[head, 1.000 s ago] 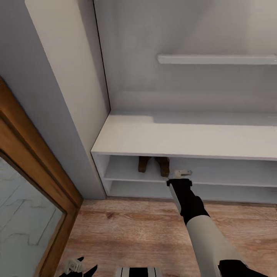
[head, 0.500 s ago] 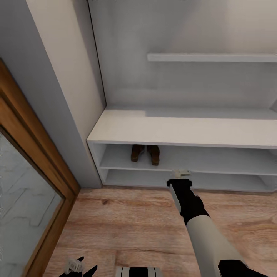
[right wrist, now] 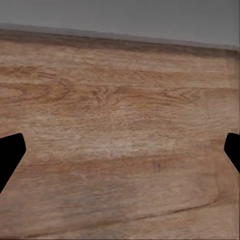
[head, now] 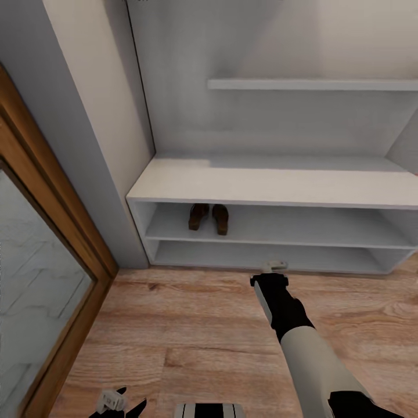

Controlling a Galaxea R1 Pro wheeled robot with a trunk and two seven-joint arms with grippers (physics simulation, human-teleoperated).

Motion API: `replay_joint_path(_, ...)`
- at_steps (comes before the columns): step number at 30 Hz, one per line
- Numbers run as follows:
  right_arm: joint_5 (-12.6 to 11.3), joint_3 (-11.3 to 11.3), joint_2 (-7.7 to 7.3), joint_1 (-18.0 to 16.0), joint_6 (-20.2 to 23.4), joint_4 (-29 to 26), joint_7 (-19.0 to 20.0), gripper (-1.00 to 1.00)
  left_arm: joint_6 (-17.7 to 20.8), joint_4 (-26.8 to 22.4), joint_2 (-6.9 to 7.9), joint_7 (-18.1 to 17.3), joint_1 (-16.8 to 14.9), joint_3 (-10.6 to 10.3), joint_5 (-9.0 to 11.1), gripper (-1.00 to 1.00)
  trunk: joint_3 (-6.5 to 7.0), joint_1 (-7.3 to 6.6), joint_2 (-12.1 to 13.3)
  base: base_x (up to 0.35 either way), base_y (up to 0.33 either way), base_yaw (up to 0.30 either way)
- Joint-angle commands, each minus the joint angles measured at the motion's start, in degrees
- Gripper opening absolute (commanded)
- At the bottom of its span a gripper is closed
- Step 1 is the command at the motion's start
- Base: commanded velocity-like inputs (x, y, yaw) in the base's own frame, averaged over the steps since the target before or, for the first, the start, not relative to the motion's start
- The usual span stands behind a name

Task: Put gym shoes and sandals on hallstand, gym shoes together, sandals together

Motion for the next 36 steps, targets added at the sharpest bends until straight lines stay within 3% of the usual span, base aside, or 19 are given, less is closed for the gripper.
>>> replay_joint_path(1,0.6,-0.2,0.06,0.0,0.4,0.1,0.2,1.00,0.0,0.0,0.00,-0.4,0.0,0.1,0.2,1.00,-0.04,-0.04,0.0,-0.278,-0.168,0.000)
replay_joint_path(11,0.7,-0.3,0.06,0.4,-1.0,0.7,0.5,1.00,0.0,0.1,0.03,-0.3,0.0,0.7,0.2,1.00,-0.04,-0.04,0.0,-0.278,-0.168,0.000)
replay_joint_path(13,0.8,-0.2,0.06,2.8,-6.7,1.5,0.6,1.00,-0.1,0.1,0.07,-0.3,0.0,0.9,0.2,1.00,-0.04,-0.04,0.0,-0.278,-0.168,0.000)
replay_joint_path(14,0.8,-0.2,0.06,2.8,-6.7,1.5,0.6,1.00,-0.1,0.1,0.07,-0.3,0.0,0.9,0.2,1.00,-0.04,-0.04,0.0,-0.278,-0.168,0.000)
replay_joint_path(15,0.8,-0.2,-1.82,4.7,-12.0,3.0,1.0,1.00,-0.1,0.1,0.08,-0.3,0.0,1.0,0.2,1.00,-0.04,-0.04,0.0,-0.265,-0.166,0.000)
replay_joint_path(17,0.8,-0.2,-3.21,6.0,-15.9,4.4,1.6,1.00,-0.1,0.1,0.08,-0.2,0.0,1.0,0.2,1.00,-0.04,-0.04,0.0,-0.240,-0.150,0.000)
replay_joint_path(18,0.9,-0.2,-5.10,7.8,-21.7,7.3,3.3,1.00,-0.1,0.1,0.10,-0.2,0.0,1.0,0.2,1.00,-0.04,-0.04,0.0,-0.130,-0.076,0.000)
replay_joint_path(22,1.0,-0.3,-7.44,9.7,-29.6,12.3,6.3,1.00,-0.1,0.1,0.14,-0.1,0.0,1.0,0.4,1.00,-0.04,-0.04,0.0,-0.077,-0.045,0.000)
replay_joint_path(24,1.0,-0.2,-9.00,10.8,-35.8,16.8,8.6,1.00,-0.1,0.1,0.16,-0.1,0.0,1.0,0.4,1.00,-0.04,-0.04,0.0,-0.031,-0.018,0.000)
replay_joint_path(25,1.0,-0.2,-10.08,11.6,-42.3,21.7,10.7,1.00,-0.1,0.1,0.17,-0.1,0.0,1.0,0.5,1.00,-0.04,-0.04,0.0,-0.014,-0.008,0.000)
replay_joint_path(30,1.1,-0.2,-11.54,12.4,-54.6,31.3,12.8,1.00,-0.1,0.1,0.22,0.0,0.0,1.0,0.6,1.00,-0.04,-0.04,0.0,-0.007,-0.004,0.000)
replay_joint_path(32,1.0,-0.2,-12.93,12.9,-63.5,37.9,13.2,1.00,-0.2,0.1,0.31,0.0,0.0,1.0,0.7,1.00,-0.04,-0.04,0.0,-0.002,-0.001,0.000)
replay_joint_path(36,1.0,-0.2,-13.76,13.4,-69.0,41.0,13.4,1.00,-0.2,0.1,0.33,0.6,0.0,1.0,0.8,1.00,-0.04,-0.04,0.0,0.000,0.000,0.000)
